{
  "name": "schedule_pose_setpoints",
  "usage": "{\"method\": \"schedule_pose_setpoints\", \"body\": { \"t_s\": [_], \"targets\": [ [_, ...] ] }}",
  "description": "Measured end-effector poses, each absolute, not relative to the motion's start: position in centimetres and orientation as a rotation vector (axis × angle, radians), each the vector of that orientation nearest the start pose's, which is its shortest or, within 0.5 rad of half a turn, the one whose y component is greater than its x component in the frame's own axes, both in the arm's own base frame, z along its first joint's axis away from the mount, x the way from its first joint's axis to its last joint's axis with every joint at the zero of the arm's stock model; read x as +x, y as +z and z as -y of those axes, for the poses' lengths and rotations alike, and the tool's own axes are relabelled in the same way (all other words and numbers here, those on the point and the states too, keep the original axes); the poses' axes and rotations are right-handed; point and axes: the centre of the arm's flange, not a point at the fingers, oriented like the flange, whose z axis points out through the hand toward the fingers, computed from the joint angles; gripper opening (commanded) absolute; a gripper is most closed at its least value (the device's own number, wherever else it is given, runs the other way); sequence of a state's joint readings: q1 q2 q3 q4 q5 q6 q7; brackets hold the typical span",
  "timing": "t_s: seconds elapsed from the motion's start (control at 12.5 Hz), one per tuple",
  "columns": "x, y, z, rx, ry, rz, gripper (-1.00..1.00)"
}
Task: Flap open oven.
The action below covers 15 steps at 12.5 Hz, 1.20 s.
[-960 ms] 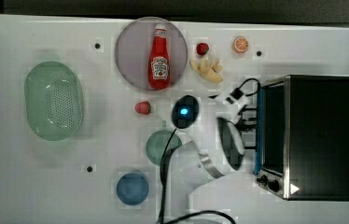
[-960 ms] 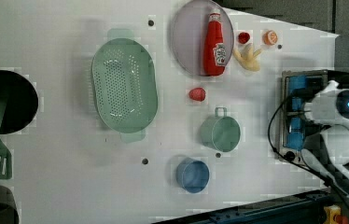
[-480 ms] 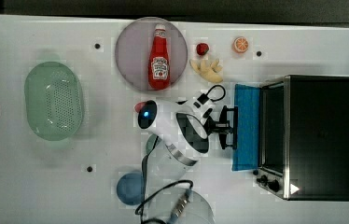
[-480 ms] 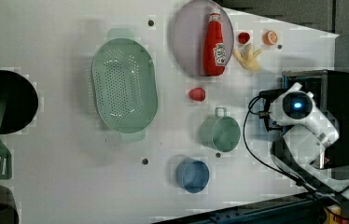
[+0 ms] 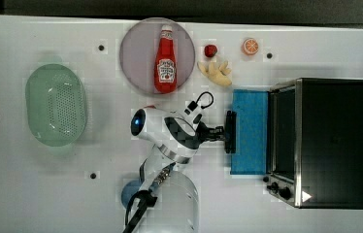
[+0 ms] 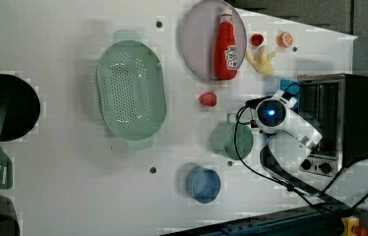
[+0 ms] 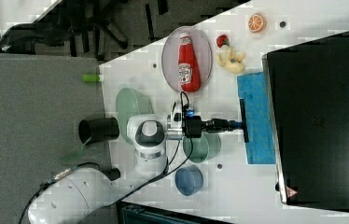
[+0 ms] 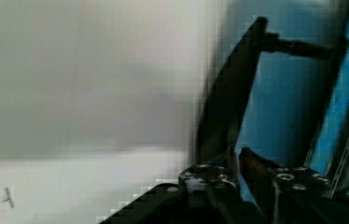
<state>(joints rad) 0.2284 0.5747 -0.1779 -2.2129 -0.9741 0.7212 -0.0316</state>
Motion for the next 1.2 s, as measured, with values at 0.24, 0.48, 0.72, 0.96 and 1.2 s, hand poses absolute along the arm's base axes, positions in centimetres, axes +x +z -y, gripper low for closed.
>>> {"method": "schedule_pose_setpoints", "body": {
  "t_s": [0.24, 0.48, 0.72, 0.96, 1.2],
  "targets": [
    [49.2, 9.2, 0.1, 2.349, -0.22, -0.182, -0.65],
    [49.5, 9.3, 0.4, 2.383, -0.207, -0.123, -0.65],
    [50.8, 12.4, 1.6, 2.543, -0.203, 0.271, -0.65],
    [53.5, 22.0, 1.0, 2.703, -0.134, 0.792, -0.65],
    [54.2, 37.1, 0.9, 2.801, -0.05, 1.082, -0.65]
  ]
}}
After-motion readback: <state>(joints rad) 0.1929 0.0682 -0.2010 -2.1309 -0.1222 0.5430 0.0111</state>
